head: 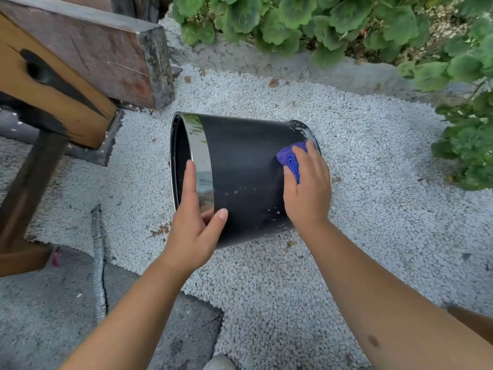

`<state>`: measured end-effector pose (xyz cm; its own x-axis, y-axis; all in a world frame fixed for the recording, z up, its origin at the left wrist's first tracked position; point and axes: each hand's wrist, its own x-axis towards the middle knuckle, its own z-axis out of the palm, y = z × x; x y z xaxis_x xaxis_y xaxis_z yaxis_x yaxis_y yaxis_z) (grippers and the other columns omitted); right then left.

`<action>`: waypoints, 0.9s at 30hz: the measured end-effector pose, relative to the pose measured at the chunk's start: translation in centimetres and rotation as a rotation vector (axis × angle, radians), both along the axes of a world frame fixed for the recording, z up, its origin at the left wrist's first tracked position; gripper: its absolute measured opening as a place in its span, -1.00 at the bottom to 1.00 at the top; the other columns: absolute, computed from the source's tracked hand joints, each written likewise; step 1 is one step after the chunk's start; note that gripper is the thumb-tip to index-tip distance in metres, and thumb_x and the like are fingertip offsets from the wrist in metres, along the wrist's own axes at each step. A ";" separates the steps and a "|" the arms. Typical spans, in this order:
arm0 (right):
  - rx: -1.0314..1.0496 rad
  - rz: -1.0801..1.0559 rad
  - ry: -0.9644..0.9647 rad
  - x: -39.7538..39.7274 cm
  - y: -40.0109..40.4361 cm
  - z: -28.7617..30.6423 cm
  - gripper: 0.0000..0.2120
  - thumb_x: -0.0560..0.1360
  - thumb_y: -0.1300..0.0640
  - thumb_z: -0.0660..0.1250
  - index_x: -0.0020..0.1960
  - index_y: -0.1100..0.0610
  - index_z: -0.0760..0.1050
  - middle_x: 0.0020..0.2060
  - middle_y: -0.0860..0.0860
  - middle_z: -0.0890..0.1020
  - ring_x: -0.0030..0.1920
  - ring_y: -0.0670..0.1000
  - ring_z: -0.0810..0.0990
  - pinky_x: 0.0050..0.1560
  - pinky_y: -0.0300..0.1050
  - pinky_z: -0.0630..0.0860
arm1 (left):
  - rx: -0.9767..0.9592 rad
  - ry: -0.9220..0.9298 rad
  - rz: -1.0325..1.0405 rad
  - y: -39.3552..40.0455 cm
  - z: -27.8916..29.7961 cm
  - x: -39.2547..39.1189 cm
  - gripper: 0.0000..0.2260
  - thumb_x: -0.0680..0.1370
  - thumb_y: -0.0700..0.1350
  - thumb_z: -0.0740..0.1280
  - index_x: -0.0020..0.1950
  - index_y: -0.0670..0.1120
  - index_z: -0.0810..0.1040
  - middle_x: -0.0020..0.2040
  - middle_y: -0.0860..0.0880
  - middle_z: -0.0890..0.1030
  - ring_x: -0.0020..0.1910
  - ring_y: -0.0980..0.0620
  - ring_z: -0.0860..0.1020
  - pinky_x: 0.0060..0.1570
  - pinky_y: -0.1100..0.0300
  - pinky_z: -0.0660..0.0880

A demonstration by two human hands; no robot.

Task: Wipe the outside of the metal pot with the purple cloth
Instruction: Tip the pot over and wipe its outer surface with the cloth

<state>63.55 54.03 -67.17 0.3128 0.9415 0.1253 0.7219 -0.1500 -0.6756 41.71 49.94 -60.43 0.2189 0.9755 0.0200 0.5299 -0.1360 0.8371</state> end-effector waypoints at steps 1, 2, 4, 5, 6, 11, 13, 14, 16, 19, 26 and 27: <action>-0.008 0.002 -0.001 0.0 0.2 0.1 -0.62 0.58 0.13 0.28 0.39 0.08 0.41 0.49 0.06 0.34 0.43 0.18 0.32 0.37 0.05 0.31 | -0.012 -0.008 0.035 -0.1 -0.2 0.4 -0.24 0.60 -0.06 0.26 0.56 0.34 -0.20 0.38 0.64 0.13 0.07 0.48 0.51 0.06 0.08 0.59; -0.019 0.006 -0.001 0.1 0.4 0.1 -0.62 0.59 0.12 0.28 0.39 0.07 0.40 0.49 0.05 0.33 0.42 0.18 0.32 0.36 0.06 0.32 | -0.028 -0.003 0.057 0.1 -0.3 0.8 -0.23 0.60 -0.10 0.26 0.58 0.30 -0.19 0.36 0.67 0.13 -0.03 0.53 0.49 0.00 -0.01 0.59; -0.035 0.022 0.000 0.5 1.0 0.4 -0.62 0.59 0.11 0.26 0.40 0.05 0.39 0.49 0.03 0.33 0.40 0.19 0.32 0.34 0.07 0.35 | -0.055 -0.026 0.070 0.7 -0.4 1.3 -0.22 0.60 -0.16 0.27 0.61 0.22 -0.16 0.34 0.66 0.18 -0.06 0.59 0.45 -0.07 0.09 0.59; -0.043 0.032 0.004 0.7 1.3 0.6 -0.62 0.60 0.11 0.26 0.41 0.05 0.38 0.49 0.03 0.33 0.39 0.19 0.32 0.33 0.06 0.35 | -0.064 -0.038 0.080 1.0 -0.2 1.5 -0.21 0.59 -0.19 0.28 0.62 0.20 -0.15 0.30 0.66 0.25 -0.07 0.59 0.46 -0.11 0.23 0.57; -0.053 0.038 0.010 0.9 1.6 0.9 -0.62 0.60 0.11 0.25 0.41 0.04 0.38 0.49 0.02 0.33 0.38 0.18 0.32 0.33 0.05 0.35 | -0.068 -0.051 0.094 1.4 -0.1 1.8 -0.20 0.58 -0.22 0.30 0.62 0.18 -0.13 0.27 0.67 0.29 -0.07 0.59 0.47 -0.12 0.37 0.54; -0.054 0.013 0.059 0.6 2.1 3.0 -0.59 0.59 0.02 0.26 0.43 -0.02 0.38 0.45 -0.06 0.40 0.34 0.11 0.35 0.31 -0.05 0.33 | -0.114 -0.095 0.186 2.7 1.9 3.0 -0.22 0.56 -0.36 0.34 0.64 0.02 0.01 0.23 0.65 0.34 0.15 0.57 0.44 0.01 0.59 0.39; -0.006 0.032 0.073 -1.0 1.9 4.4 -0.59 0.57 -0.03 0.24 0.41 -0.04 0.38 0.39 -0.09 0.46 0.29 0.10 0.40 0.23 -0.09 0.36 | -0.120 -0.102 0.189 3.4 2.8 2.8 -0.24 0.54 -0.34 0.34 0.64 0.00 0.06 0.28 0.57 0.38 0.23 0.50 0.44 0.09 0.54 0.41; 0.022 0.054 0.080 -2.1 1.8 5.3 -0.59 0.56 -0.06 0.24 0.40 -0.05 0.39 0.36 -0.10 0.49 0.25 0.10 0.42 0.18 -0.11 0.36 | -0.131 -0.107 0.162 3.7 3.2 2.9 -0.26 0.54 -0.32 0.33 0.64 -0.01 0.07 0.32 0.48 0.42 0.28 0.43 0.45 0.18 0.45 0.43; 0.076 0.127 0.062 -4.4 1.3 6.7 -0.58 0.53 -0.10 0.22 0.36 -0.06 0.42 0.33 -0.09 0.53 0.20 0.09 0.46 0.13 -0.11 0.37 | -0.196 -0.138 0.106 3.9 3.6 2.9 -0.24 0.53 -0.26 0.30 0.65 -0.07 -0.01 0.46 0.21 0.40 0.40 0.27 0.40 0.37 0.23 0.38; 0.110 0.241 0.044 -6.3 0.5 7.4 -0.56 0.54 -0.15 0.17 0.35 -0.03 0.49 0.37 -0.01 0.50 0.23 0.11 0.46 0.22 -0.07 0.39 | -0.156 -0.117 0.068 3.3 3.9 3.1 -0.15 0.53 0.03 0.25 0.62 -0.18 -0.21 0.62 0.02 -0.10 0.56 0.33 -0.05 0.50 0.35 0.03; 0.097 0.277 -0.015 -6.7 0.5 6.3 -0.57 0.55 -0.04 0.20 0.38 0.04 0.47 0.40 0.07 0.47 0.34 0.19 0.44 0.26 0.11 0.47 | 0.057 0.276 -0.024 3.1 3.6 1.6 -0.10 0.55 0.44 -0.05 0.61 -0.25 0.04 0.63 -0.15 -0.06 0.62 -0.11 -0.14 0.56 0.11 -0.13; 0.077 0.243 -0.015 -6.5 0.5 6.0 -0.57 0.54 -0.05 0.20 0.38 0.02 0.46 0.41 0.05 0.46 0.35 0.17 0.43 0.26 0.07 0.47 | 0.050 0.271 -0.012 3.0 3.6 1.6 -0.09 0.54 0.45 -0.05 0.61 -0.24 0.06 0.63 -0.15 -0.03 0.62 -0.10 -0.12 0.56 0.13 -0.12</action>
<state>57.02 54.52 -61.20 0.0760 0.9764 0.2021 0.7404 0.0805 -0.6673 43.35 52.95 -56.84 0.2342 0.9722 0.0066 0.7320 -0.1808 0.6569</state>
